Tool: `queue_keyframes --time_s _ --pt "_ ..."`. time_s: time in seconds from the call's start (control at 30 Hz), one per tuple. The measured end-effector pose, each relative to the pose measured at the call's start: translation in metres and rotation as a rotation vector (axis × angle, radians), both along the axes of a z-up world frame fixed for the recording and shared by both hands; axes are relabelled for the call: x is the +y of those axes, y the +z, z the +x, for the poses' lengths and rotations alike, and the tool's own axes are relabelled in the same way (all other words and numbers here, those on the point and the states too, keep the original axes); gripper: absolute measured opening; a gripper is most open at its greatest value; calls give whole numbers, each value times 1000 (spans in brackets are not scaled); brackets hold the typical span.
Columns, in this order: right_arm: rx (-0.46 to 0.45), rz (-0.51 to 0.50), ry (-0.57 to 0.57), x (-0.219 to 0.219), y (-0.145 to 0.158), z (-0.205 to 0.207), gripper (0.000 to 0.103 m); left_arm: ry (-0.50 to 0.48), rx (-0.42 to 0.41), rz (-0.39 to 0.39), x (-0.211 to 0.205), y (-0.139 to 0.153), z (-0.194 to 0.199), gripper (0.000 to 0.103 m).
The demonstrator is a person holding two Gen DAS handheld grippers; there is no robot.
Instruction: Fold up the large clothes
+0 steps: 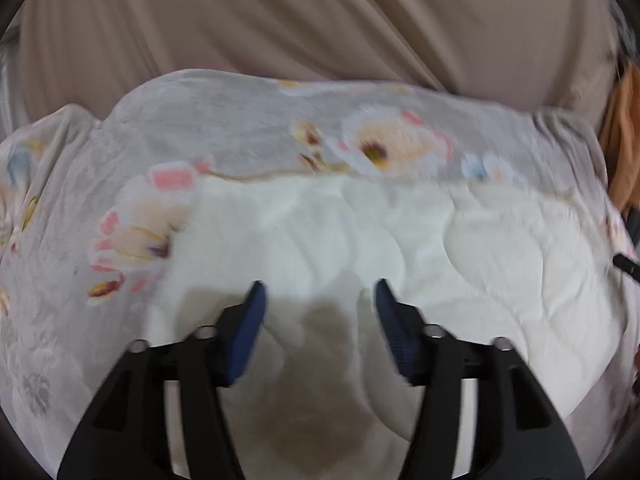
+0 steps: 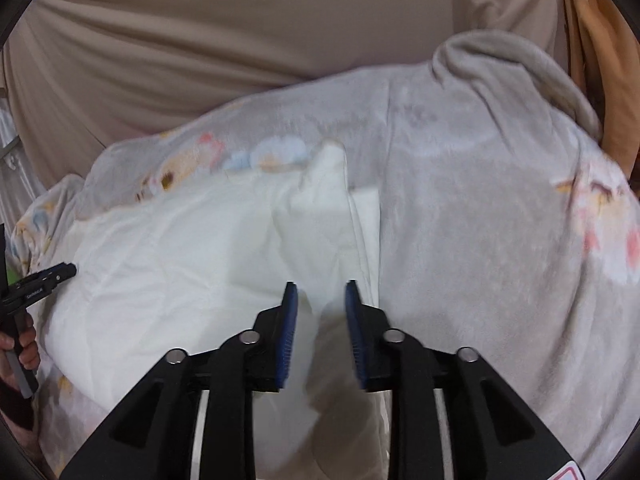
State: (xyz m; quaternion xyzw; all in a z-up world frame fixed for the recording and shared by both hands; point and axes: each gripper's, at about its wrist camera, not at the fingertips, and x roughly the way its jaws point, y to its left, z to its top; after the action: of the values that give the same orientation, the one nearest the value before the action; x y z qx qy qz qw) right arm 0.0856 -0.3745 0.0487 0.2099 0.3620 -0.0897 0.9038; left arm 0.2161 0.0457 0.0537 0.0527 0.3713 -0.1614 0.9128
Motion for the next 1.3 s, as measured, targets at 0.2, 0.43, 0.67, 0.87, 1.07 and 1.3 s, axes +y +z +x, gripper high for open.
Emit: queue_keyframes --time_s 0.2,0.43,0.67,0.87,1.07,1.3 --pt "-50 40 8 -15 28 63 60 196 71 -91 52 10 80 73" --pt "31 38 -19 -13 -10 120 10 207 130 -43 45 -29 94 33" --pt "132 120 -35 -26 -58 132 8 233 78 64 33 -51 94 38" --pt "64 20 -148 -23 -16 110 27 275 52 -11 56 -30 78 55" --pt "-125 -117 43 57 61 90 29 245 -4 -122 92 14 9 74" --pt "-63 -153 333 174 44 153 22 294 145 -235 132 -18 -45 87"
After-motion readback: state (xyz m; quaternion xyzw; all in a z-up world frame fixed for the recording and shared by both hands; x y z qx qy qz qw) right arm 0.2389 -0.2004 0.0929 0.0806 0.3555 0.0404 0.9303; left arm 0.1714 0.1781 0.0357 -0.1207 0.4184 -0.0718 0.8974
